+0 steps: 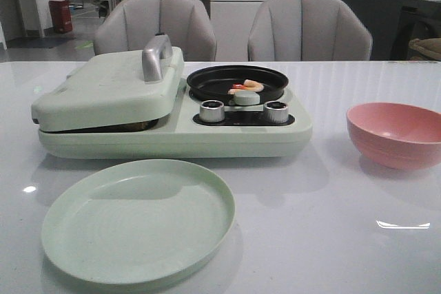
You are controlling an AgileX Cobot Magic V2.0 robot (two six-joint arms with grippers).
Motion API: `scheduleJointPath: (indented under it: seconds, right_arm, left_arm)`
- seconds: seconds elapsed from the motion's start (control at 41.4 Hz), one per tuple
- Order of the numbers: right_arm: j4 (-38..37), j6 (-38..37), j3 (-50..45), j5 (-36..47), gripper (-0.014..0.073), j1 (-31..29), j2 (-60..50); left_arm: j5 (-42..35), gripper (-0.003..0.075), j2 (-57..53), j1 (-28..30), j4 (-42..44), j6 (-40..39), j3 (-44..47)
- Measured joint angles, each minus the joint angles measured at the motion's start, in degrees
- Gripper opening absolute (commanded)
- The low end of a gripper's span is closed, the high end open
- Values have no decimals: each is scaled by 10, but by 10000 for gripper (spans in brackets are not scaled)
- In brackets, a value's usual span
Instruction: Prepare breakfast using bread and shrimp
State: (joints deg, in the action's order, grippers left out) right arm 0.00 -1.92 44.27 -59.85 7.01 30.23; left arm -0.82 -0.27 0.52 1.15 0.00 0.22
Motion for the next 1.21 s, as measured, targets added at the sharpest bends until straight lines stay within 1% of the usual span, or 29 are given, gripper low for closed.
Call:
scheduleJointPath:
  seconds: [0.193, 0.435, 1.207]
  right_arm:
    - [0, 0, 0, 0, 29, 0, 0]
    - [0, 0, 0, 0, 29, 0, 0]
    - [0, 0, 0, 0, 29, 0, 0]
  left_arm:
    - [0, 101, 0, -3, -1, 0, 0]
    - [0, 101, 0, -23, -1, 0, 0]
    - [0, 101, 0, -25, -1, 0, 0]
